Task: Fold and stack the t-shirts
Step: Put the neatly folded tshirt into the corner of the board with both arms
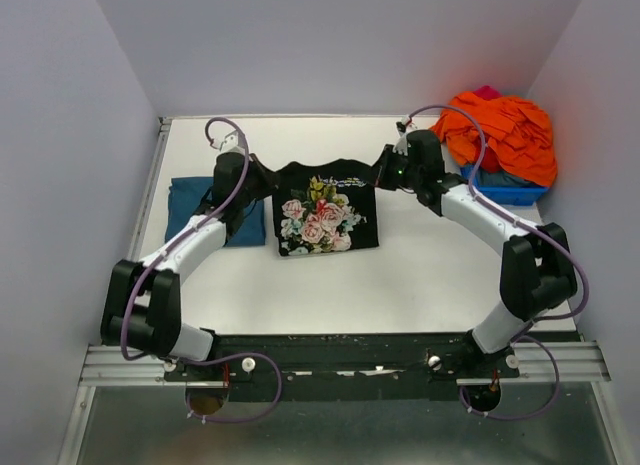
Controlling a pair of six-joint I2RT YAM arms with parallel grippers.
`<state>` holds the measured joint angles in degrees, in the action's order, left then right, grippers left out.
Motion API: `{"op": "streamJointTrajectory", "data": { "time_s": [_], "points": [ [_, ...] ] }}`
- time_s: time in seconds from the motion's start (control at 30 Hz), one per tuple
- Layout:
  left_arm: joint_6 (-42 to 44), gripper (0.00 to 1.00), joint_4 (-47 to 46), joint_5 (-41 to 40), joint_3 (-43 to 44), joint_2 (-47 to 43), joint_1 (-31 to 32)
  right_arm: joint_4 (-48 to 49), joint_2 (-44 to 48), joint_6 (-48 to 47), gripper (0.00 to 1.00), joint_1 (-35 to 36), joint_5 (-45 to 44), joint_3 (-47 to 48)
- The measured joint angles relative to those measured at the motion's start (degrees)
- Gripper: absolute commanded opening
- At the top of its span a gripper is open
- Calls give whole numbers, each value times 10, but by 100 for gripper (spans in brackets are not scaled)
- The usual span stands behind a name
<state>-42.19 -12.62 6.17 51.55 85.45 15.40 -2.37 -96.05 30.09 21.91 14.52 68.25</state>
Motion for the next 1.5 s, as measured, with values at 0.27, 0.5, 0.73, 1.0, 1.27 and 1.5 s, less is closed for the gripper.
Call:
{"op": "streamJointTrajectory", "data": {
  "time_s": [0.27,0.5,0.73,1.0,1.27,1.5],
  "points": [
    [17,0,134,-122,-21,-184,-16,49,62,-2,1,61,26,-5],
    [24,0,304,-156,15,-296,-120,61,63,-2,1,159,24,43],
    [36,0,372,-133,69,-332,-191,59,56,-2,1,215,-13,97],
    [54,0,428,-99,98,-309,-205,28,57,-3,1,216,-48,104],
    [92,0,489,-170,254,-181,-271,70,-16,0,1,287,-73,164],
    [114,0,545,-240,272,-127,-354,110,-121,14,1,349,-107,221]
  ]
}}
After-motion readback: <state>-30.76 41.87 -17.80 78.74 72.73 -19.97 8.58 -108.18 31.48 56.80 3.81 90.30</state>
